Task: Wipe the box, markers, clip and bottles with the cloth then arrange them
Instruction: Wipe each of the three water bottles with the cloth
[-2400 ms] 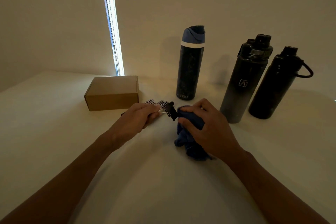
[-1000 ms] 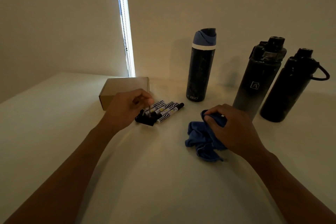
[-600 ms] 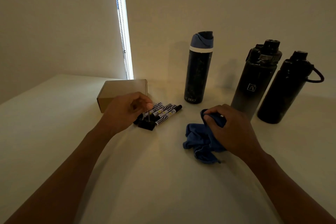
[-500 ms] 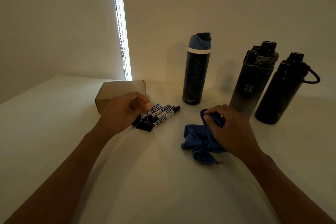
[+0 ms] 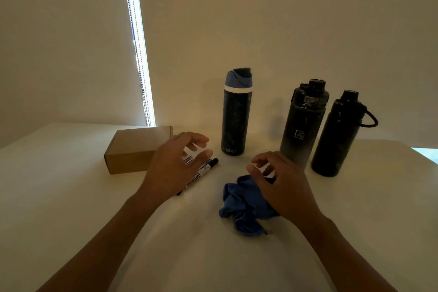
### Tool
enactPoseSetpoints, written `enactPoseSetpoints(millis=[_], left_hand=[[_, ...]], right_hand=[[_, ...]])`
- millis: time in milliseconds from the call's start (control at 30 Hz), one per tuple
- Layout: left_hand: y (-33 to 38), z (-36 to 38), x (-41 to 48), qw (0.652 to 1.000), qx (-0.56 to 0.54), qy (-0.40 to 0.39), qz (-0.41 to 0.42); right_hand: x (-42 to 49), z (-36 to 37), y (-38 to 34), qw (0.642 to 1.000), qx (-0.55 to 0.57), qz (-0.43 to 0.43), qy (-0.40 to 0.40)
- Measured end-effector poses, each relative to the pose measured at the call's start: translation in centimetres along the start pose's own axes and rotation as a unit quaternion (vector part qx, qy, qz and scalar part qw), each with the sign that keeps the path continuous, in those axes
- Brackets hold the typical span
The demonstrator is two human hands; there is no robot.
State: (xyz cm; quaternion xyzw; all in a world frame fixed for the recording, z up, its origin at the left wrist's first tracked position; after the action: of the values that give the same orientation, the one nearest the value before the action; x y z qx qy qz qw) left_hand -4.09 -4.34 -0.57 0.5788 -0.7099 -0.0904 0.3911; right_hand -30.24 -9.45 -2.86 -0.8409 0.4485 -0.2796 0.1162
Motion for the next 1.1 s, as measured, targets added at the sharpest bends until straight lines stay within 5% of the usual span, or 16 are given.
enactPoseSetpoints(millis=[533,1100], left_hand=[[0.6,7.5,12.8,0.978,-0.131,-0.009,-0.163],[1.1,8.3,12.6,0.986,-0.084,0.062,-0.133]], right_hand=[[0.2,-0.2,1.0,1.000,0.003,0.004,-0.011],[0.1,-1.0,1.7,1.000,-0.003,-0.018,-0.004]])
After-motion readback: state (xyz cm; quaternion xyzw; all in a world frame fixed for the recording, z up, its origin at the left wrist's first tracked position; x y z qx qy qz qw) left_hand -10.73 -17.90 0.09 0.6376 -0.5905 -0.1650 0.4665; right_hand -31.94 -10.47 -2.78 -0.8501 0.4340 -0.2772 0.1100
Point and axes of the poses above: each hand's wrist, its own x-axis towards the middle knuckle, its own z-axis out of the palm, y = z × x, the point moved 1 cm from there along x, towards the middle knuckle, and after that the axes turned 13 degrees about -y, right-handed, at the moved point
